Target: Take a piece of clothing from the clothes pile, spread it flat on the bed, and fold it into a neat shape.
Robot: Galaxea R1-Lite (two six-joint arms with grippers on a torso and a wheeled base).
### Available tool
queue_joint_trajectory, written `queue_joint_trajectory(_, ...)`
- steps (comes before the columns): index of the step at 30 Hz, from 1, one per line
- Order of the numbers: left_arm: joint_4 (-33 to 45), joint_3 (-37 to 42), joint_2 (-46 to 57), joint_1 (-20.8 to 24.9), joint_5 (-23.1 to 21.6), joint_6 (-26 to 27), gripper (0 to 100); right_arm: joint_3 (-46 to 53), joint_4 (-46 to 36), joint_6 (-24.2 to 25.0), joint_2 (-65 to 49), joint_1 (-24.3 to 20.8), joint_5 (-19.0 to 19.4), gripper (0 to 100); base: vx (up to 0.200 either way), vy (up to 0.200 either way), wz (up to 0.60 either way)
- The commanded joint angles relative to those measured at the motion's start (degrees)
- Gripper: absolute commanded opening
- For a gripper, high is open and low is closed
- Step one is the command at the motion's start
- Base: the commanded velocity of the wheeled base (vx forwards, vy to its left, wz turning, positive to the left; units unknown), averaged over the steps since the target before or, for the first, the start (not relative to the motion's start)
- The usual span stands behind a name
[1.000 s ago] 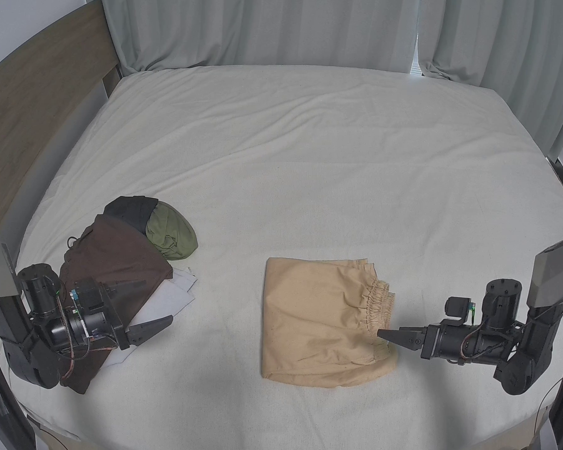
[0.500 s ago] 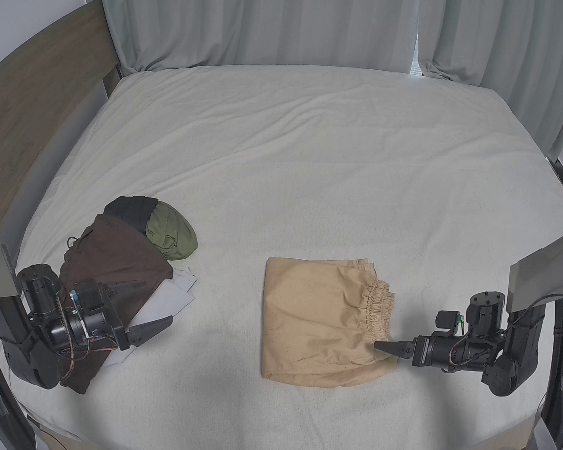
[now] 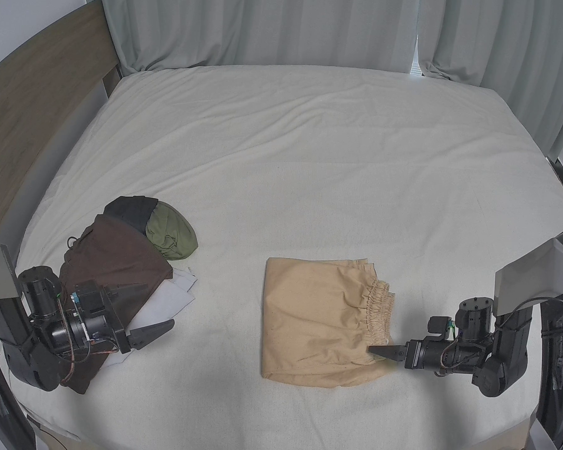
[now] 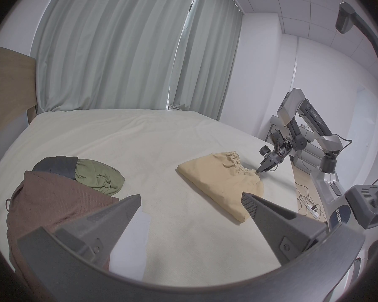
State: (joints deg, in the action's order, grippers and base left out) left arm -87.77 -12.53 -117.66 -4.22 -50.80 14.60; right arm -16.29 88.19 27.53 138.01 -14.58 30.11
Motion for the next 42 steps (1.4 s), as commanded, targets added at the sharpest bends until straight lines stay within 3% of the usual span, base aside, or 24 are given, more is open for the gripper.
queue_joint_trajectory(1, 0.0, 0.1, 0.0, 0.0, 0.0, 0.0, 100, -0.9, 0.0, 0.9, 2.2, -0.9, 0.0, 100, 0.000, 0.000, 0.00)
queue_joint_trajectory(19, 0.0, 0.6, 1.4, 0.2, 0.0, 0.1, 100, -5.9, 0.1, 9.5, 2.9, -6.5, -0.1, 100, 0.000, 0.000, 0.00)
queue_joint_trajectory(26, 0.0, 0.8, 1.8, 0.4, 0.0, 0.1, 100, -6.9, 0.1, 9.9, 3.2, -6.7, -2.8, 100, 0.000, 0.000, 0.00)
queue_joint_trajectory(27, 0.0, 0.8, 1.7, 0.6, 0.0, 0.1, 100, -6.9, 0.1, 9.9, 3.8, -6.8, -2.9, 0, 0.000, 0.000, 0.00)
queue_joint_trajectory(42, 0.1, 1.0, 1.6, 0.7, 0.0, 0.0, 100, -6.7, 0.1, 9.9, 3.9, -7.0, -2.9, 0, 0.000, 0.000, 0.00)
